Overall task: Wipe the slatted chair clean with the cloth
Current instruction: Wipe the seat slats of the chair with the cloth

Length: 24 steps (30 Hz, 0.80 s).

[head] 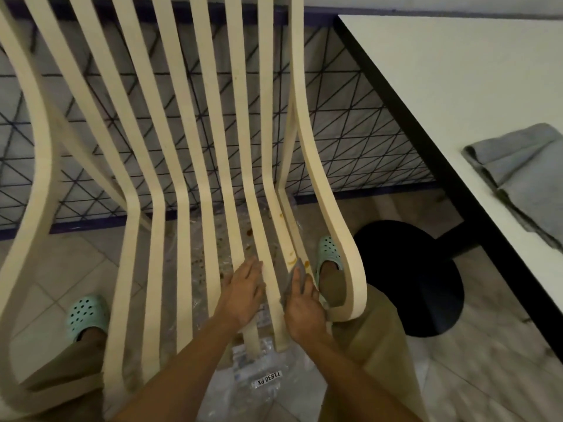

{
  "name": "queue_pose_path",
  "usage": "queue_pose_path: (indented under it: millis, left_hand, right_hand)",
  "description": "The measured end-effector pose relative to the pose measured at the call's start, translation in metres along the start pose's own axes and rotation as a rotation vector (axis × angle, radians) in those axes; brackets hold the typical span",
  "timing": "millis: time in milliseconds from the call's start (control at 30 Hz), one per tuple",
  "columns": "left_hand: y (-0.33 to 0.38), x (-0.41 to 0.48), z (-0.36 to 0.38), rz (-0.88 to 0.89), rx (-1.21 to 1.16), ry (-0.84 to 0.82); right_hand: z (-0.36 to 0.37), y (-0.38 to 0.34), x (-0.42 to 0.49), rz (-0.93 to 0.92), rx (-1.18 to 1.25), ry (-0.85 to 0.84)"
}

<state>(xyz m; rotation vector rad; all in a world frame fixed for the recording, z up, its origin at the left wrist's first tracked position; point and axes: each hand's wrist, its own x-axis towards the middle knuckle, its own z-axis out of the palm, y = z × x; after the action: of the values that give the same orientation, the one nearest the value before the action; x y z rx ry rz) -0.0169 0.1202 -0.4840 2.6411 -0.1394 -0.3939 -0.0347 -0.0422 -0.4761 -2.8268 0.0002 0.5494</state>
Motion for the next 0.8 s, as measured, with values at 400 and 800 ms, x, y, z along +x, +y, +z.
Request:
queue_pose_path:
  millis: [400,800]
  left_hand:
    - [-0.043,0.067,-0.016,0.032,0.145,-0.041]
    - [-0.057,0.077,-0.009,0.127,0.185,0.093]
  right_hand:
    - [-0.013,-0.029,0.1,-0.042,-0.189,0.061]
    - [-0.037,-0.068,0.243,-0.061,-0.167,0.07]
